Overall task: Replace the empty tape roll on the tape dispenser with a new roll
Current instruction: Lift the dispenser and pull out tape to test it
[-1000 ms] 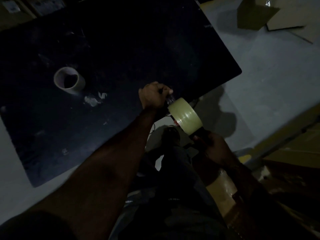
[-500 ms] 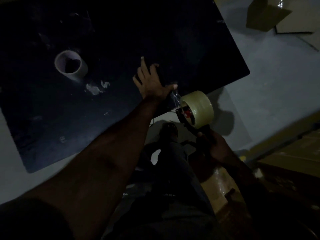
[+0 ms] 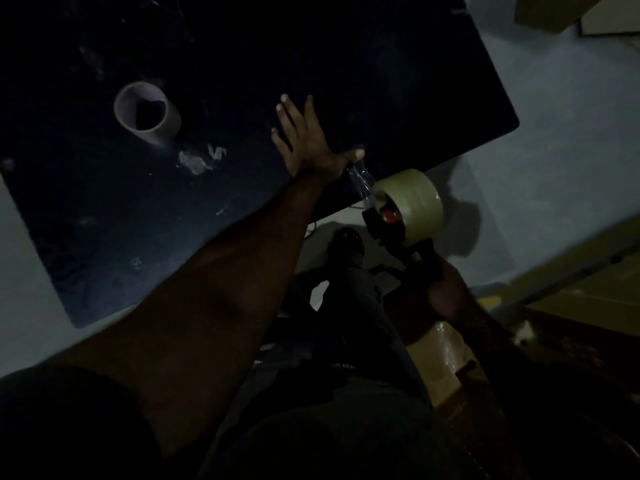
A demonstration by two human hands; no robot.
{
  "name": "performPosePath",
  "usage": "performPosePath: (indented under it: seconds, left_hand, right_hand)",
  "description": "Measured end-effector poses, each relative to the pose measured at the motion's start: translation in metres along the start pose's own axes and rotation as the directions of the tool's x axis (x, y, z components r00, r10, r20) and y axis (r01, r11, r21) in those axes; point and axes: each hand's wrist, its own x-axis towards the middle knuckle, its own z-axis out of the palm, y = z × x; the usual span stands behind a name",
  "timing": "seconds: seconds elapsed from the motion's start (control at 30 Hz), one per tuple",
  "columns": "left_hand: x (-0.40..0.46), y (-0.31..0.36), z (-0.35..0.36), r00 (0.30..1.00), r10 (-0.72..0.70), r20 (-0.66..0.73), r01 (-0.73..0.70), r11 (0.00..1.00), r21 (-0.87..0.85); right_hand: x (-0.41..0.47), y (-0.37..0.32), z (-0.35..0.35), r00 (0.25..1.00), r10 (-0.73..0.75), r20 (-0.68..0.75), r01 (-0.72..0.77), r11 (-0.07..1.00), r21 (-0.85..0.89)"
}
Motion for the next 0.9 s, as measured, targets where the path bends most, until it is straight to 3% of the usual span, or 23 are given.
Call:
performPosePath:
  seconds: [0.13,0.23,0.37,0.53,0.67,0.83,0.9]
  left_hand:
    - [0.000,0.000,0.000,1.000,0.007,0.005,-0.007,1.000,0.024]
    - [0.000,0.001,-0.002,0.999,0.008,0.034,-0.010,0.999,0.044]
    - [0.003,0.001,-0.002,0.999,0.012,0.049,-0.014,0.999,0.053]
    - [0.002,0.000,-0.002,0.999,0.012,0.047,-0.015,0.998,0.068]
    - [0.003,-0.001,0.000,0.999,0.021,0.044,-0.024,0.998,0.053]
    - [0.004,-0.003,0.001,0.998,0.029,0.049,-0.031,0.999,0.034]
    - [0.005,-0.003,0.000,0.998,0.024,0.055,-0.026,0.999,0.039]
  right_hand:
    - [-0.014,0.013,0.006,1.000,0.009,-0.029,-0.009,1.000,-0.018]
    - [-0.014,0.011,0.008,0.998,0.018,-0.062,-0.014,0.997,0.076]
    - [-0.011,0.016,0.003,0.992,0.046,-0.120,-0.045,0.999,0.013]
    - [-0.010,0.021,0.016,0.992,0.028,-0.127,-0.031,0.999,-0.029]
    - [-0.006,0.018,0.019,0.997,-0.014,-0.081,0.001,0.987,-0.163]
    - [-0.002,0.025,0.020,0.984,0.034,-0.176,-0.014,0.993,0.115]
    - [-0.001,0.025,0.025,0.984,0.041,-0.176,-0.022,0.994,0.108]
